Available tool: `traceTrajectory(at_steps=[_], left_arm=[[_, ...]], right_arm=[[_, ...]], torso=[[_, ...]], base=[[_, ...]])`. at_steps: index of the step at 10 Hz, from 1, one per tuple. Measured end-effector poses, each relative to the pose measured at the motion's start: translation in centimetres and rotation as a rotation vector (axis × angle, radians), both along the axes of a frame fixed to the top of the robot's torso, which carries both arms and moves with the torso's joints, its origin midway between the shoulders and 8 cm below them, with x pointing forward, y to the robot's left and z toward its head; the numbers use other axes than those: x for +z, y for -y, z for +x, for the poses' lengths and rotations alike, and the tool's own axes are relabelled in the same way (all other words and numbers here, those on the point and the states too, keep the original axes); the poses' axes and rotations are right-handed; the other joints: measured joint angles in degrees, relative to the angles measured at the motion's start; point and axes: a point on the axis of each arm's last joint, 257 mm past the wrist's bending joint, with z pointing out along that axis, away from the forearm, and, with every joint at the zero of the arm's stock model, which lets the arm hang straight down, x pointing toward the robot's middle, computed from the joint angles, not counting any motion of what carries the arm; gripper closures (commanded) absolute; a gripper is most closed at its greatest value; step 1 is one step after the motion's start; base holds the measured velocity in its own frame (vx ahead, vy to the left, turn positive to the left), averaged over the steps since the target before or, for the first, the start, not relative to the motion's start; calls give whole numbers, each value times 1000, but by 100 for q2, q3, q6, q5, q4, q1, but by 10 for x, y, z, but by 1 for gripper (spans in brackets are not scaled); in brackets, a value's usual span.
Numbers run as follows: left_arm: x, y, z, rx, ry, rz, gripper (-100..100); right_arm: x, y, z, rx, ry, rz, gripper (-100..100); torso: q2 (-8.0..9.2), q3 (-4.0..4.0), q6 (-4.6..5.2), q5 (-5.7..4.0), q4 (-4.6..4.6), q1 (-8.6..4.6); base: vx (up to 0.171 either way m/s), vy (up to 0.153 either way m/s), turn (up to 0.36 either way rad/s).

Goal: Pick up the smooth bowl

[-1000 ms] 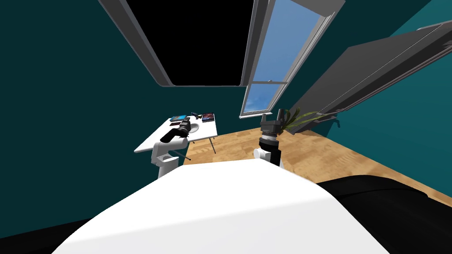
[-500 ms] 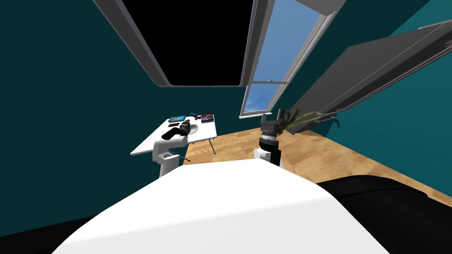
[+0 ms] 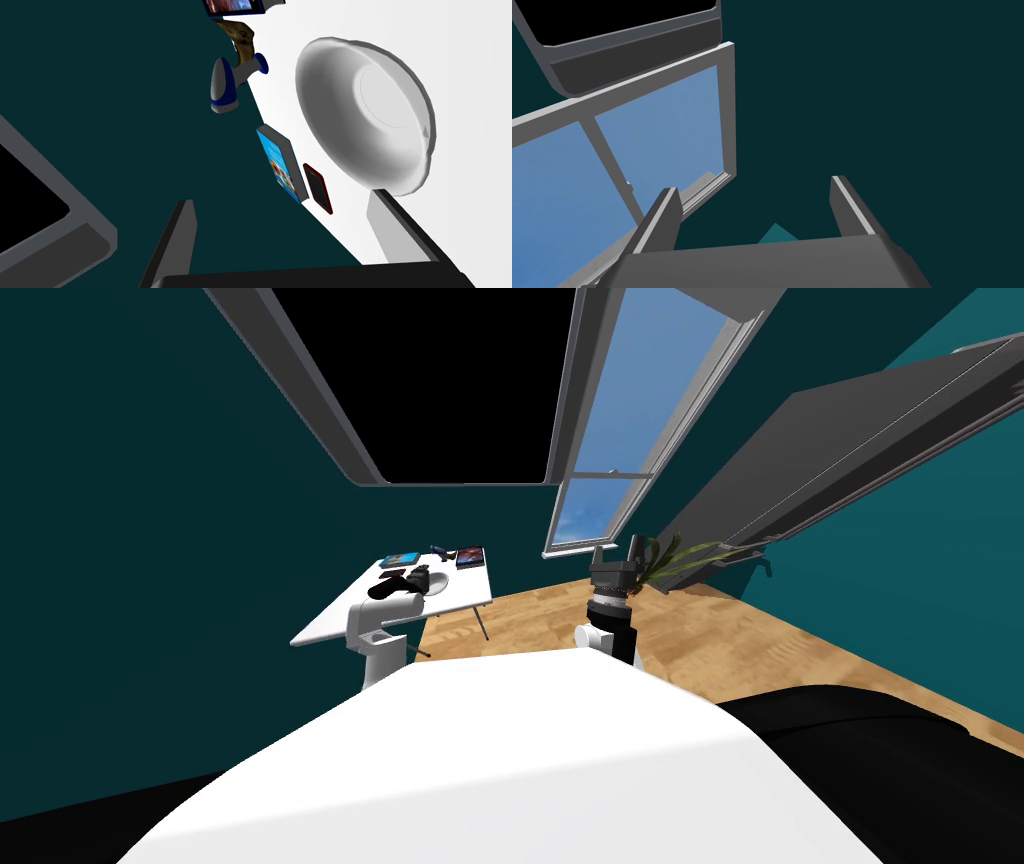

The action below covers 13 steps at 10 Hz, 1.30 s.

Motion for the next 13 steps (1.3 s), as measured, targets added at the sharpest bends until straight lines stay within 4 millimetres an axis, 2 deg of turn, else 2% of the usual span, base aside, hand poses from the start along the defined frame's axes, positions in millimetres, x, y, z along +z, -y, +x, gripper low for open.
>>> traceTrajectory(at_steps=[8,10,13], left_arm=[[-48,-23,-26,94,-219,-51,-100],[-70,-26,-38,127,-300,-78,-100],[-92,-27,-52,156,-384,-111,-100]], right_arm=[[0,0,0,0,0,0,0],[0,0,0,0,0,0,0],[0,0,0,0,0,0,0]], torso=[[1,0,-1,0,0,-2],[-11,-7,-1,2,-3,6],[-2,-2,-1,1,-1,4]], base=[[56,20,9],[73,41,14],[61,37,15]])
